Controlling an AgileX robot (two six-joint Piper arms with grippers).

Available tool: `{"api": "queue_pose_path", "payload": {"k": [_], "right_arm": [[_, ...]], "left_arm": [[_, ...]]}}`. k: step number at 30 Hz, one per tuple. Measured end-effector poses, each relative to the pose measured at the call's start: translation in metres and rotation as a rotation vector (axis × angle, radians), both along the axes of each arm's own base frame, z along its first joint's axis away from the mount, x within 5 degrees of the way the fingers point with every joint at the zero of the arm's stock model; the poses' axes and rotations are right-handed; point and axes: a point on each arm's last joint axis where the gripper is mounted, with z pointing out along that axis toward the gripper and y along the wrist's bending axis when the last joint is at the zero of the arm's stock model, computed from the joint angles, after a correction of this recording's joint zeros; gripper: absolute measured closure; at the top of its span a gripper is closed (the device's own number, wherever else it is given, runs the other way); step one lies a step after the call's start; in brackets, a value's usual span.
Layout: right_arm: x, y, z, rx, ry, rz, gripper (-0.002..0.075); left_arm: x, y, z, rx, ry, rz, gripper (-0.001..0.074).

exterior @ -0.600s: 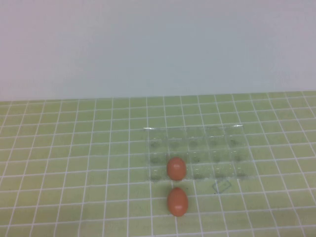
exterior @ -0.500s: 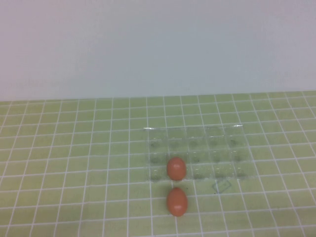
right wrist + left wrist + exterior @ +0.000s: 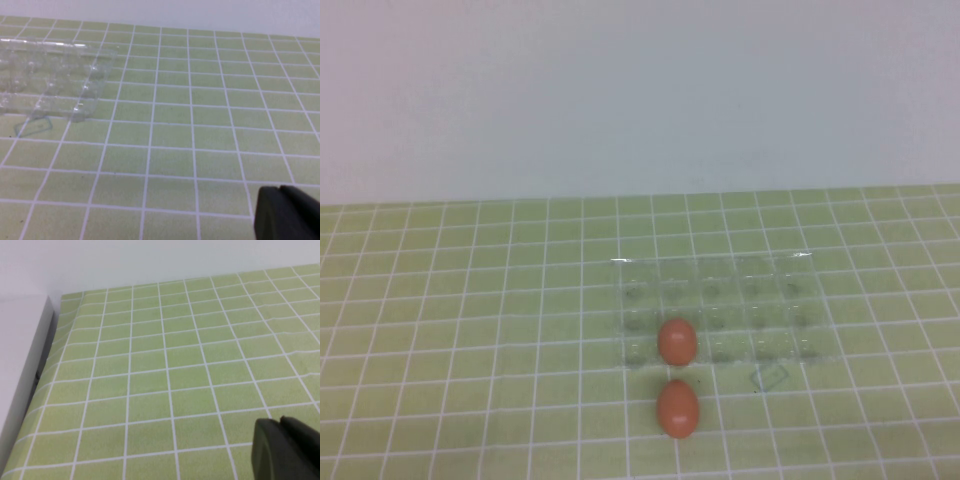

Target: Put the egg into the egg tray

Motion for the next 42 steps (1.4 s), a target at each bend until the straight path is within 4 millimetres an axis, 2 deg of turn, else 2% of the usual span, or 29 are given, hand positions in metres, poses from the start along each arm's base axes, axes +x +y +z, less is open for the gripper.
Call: {"api": "queue_pose_path", "payload": {"k": [14,24,35,37,42], "right_arm": [[0.000,0.000,0.000,0.000,0.000,0.000,0.0728],[0.000,-0.004,0.000,-0.090,-0.006,-0.006,0.0728],[-0.002,0.002,0.001,0.054,0.034,0.006,0.0728],[-0.004,0.004,0.007,0.100,0.059,0.006,0.0728],[-0.011,0.005,0.040,0.194,0.042,-0.012,0.0728]], "left_arm": [[0.000,0.000,0.000,0.000,0.000,0.000,0.0737],[0.000,0.000,0.000,0.000,0.000,0.000,0.0736],[0.000,0.000,0.000,0.000,0.000,0.000,0.0737],[0.000,0.000,0.000,0.000,0.000,0.000,0.0736],[0.000,0.000,0.000,0.000,0.000,0.000,0.0737]]}}
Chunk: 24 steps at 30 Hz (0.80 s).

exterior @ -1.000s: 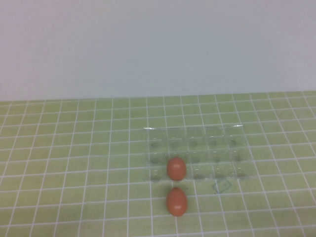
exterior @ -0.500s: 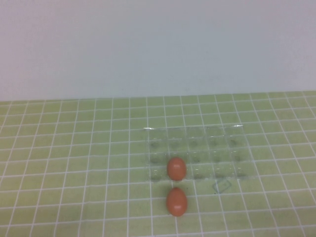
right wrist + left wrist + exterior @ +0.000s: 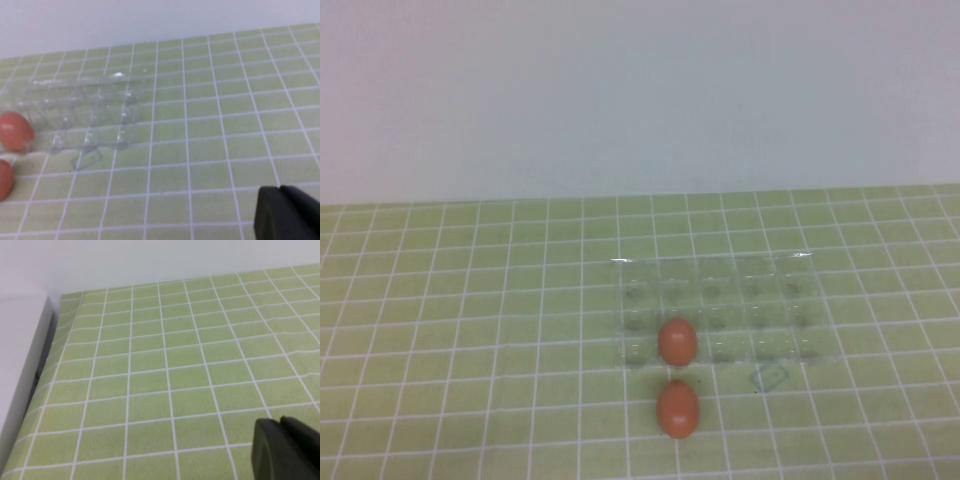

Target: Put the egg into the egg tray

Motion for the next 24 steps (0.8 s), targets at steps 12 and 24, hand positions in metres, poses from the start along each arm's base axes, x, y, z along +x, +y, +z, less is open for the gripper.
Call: {"api": "queue_pose_path", "payload": {"k": [12,24], "right_arm": [[0.020,0.002,0.084,-0.005,0.124,0.020,0.0728],[0.082,0.018,0.109,0.049,0.363,0.121,0.0728]], "left_arm": [[0.000,0.000,0.000,0.000,0.000,0.000,0.0737],[0.000,0.000,0.000,0.000,0.000,0.000,0.0737]]}}
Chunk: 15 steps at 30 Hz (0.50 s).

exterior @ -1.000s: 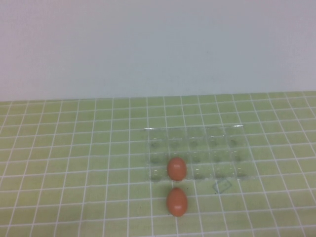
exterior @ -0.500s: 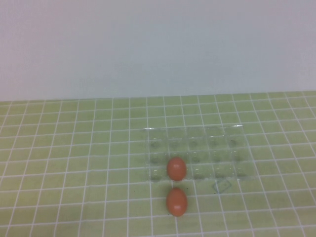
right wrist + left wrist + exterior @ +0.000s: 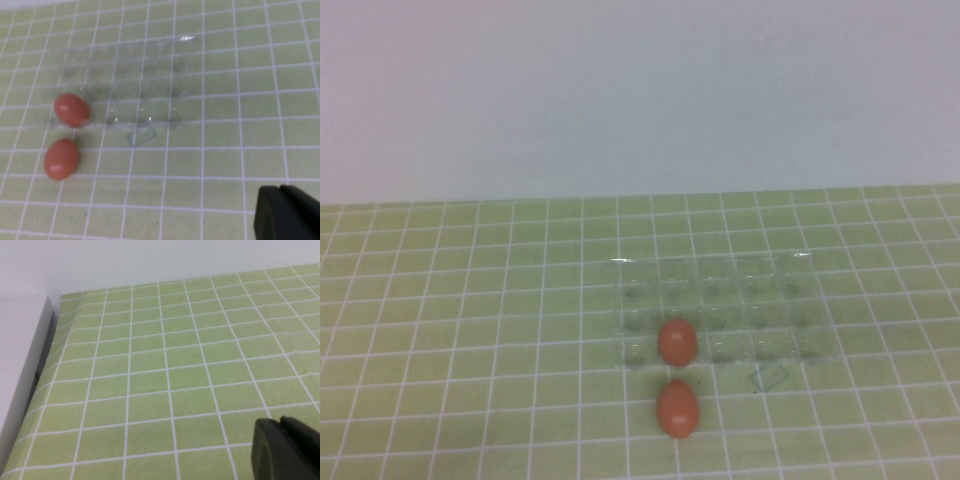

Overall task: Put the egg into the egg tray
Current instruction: Pick up the egg

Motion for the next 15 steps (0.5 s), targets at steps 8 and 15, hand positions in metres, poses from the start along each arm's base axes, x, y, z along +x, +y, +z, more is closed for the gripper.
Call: {"api": "queue_pose_path", "payload": {"k": [8,15], "right_arm": [[0.033,0.037,-0.027,-0.148,0.106,0.243,0.0728],[0.067,0.093,-0.042,-0.185,0.245,0.394,0.0694]], "left_arm": [[0.000,0.000,0.000,0.000,0.000,0.000,0.0737],[0.000,0.000,0.000,0.000,0.000,0.000,0.0737]]}}
